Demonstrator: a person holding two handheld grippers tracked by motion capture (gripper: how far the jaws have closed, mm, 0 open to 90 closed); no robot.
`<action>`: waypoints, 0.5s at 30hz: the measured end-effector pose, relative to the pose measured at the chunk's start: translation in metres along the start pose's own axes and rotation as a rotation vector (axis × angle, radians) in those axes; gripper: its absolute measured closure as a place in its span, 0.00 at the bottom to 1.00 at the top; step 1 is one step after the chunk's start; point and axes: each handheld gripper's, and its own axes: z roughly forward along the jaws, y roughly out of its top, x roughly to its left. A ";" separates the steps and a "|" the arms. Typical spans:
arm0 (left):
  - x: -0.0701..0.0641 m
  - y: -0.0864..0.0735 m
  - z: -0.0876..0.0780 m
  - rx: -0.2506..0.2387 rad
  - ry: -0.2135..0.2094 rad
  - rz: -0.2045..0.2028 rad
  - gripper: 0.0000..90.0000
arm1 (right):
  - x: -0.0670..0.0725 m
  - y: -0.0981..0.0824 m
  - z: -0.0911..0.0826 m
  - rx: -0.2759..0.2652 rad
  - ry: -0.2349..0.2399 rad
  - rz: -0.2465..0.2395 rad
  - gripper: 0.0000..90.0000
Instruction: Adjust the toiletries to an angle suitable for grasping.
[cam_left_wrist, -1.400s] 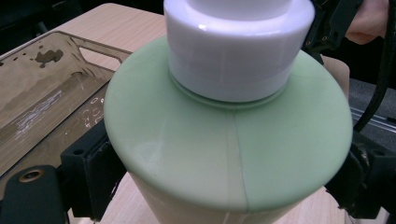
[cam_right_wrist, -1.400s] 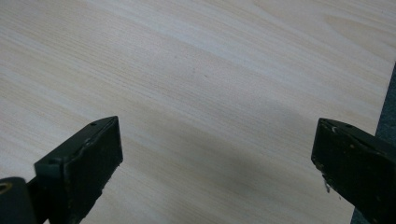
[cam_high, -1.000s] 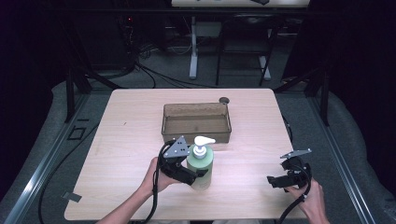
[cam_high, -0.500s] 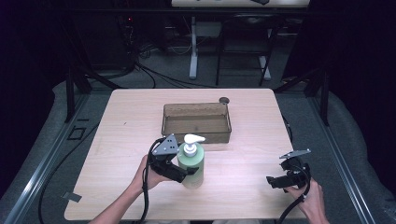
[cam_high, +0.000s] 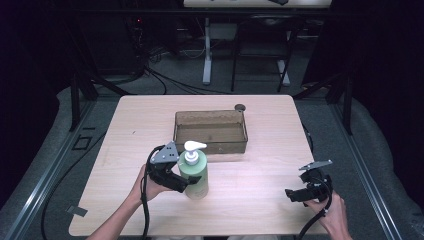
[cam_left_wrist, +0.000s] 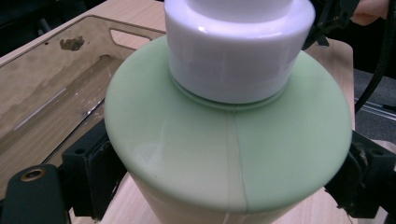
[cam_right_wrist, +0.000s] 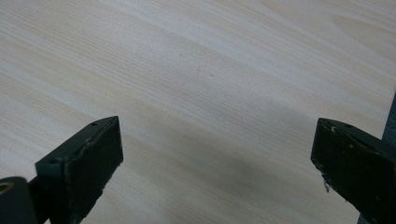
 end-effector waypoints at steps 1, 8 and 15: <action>0.001 0.000 -0.001 0.001 0.003 0.002 0.13 | 0.000 0.000 0.000 -0.001 0.001 0.000 0.02; 0.008 -0.005 -0.010 0.008 0.019 -0.007 0.13 | 0.001 0.000 0.000 0.001 -0.002 -0.008 0.02; 0.014 -0.010 -0.019 0.015 0.029 -0.013 0.13 | 0.003 0.000 0.002 -0.013 0.000 -0.012 0.02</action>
